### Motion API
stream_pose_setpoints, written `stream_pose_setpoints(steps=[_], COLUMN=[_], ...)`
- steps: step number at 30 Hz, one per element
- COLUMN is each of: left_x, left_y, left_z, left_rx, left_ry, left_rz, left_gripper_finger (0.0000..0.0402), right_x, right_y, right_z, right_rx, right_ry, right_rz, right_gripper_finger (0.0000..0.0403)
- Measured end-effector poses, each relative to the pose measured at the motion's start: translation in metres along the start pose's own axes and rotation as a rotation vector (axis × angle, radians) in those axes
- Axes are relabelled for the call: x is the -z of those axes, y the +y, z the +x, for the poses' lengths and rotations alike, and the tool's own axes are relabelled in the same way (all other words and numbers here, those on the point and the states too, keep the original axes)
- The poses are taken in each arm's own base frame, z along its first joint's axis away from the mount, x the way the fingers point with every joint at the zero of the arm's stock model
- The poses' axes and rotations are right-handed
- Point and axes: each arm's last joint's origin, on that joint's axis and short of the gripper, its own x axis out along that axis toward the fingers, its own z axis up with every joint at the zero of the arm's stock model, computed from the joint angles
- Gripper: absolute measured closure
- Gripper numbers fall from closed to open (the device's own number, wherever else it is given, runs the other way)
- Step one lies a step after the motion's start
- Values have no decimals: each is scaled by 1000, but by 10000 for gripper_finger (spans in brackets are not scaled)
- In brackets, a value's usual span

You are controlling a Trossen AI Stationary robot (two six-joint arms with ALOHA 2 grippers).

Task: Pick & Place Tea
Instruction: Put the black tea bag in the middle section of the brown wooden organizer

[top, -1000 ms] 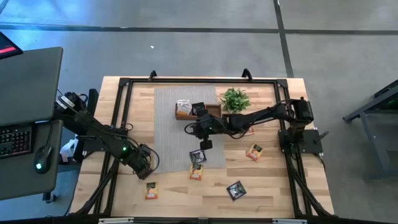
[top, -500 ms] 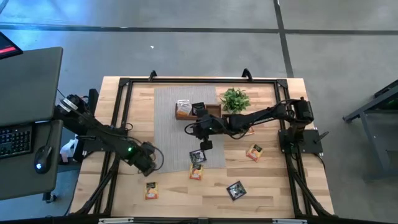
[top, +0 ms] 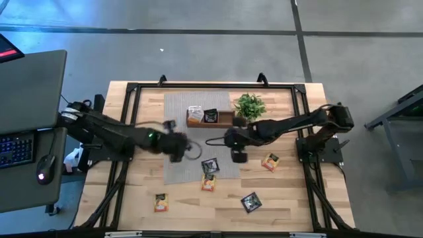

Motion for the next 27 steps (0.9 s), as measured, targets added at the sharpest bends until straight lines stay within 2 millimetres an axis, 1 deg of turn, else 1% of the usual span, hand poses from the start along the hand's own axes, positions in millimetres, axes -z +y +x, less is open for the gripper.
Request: stream_pose_setpoints(steps=[2, 5, 7, 9, 11, 13, 14, 16, 19, 21, 23, 25, 27], left_x=[-14, -40, -45, -61, -66, -73, -75, -83, -84, -91, -92, -92, -97], left_y=[13, 33, 43, 53, 59, 64, 66, 69, 70, 69, 67, 67, 67], left_z=[12, 30, 43, 55, 67, 79, 86, 100, 116, 124, 129, 129, 131], left_rx=[-22, -57, -99, -143, -161, -184, -198, -231, -267, -309, -351, -377, -386], left_ry=[-61, -179, -182, -219, -192, -176, -149, -127, -52, -43, -7, 36, 32], left_rz=[71, 122, 180, 210, 249, 246, 246, 232, 261, 274, 290, 314, 336], left_gripper_finger=[400, 400, 400, 400, 400, 400, 400, 400, 400, 399, 399, 397, 391], right_x=[10, 23, 34, 42, 46, 47, 48, 49, 52, 51, 51, 51, 51], right_y=[3, 10, 16, 22, 26, 28, 28, 28, 28, 28, 30, 32, 33], right_z=[0, 10, 20, 27, 30, 32, 32, 32, 31, 30, 29, 29, 28], right_rx=[-39, -79, -101, -107, -109, -113, -116, -134, -135, -136, -138, -142, -144], right_ry=[90, 117, 113, 94, 74, 59, 61, 64, 77, 73, 69, 66, 64], right_rz=[62, 94, 88, 83, 74, 62, 47, 33, 44, 65, 62, 54, 49], right_gripper_finger=[290, 290, 290, 290, 290, 290, 290, 290, 290, 290, 290, 290, 290])
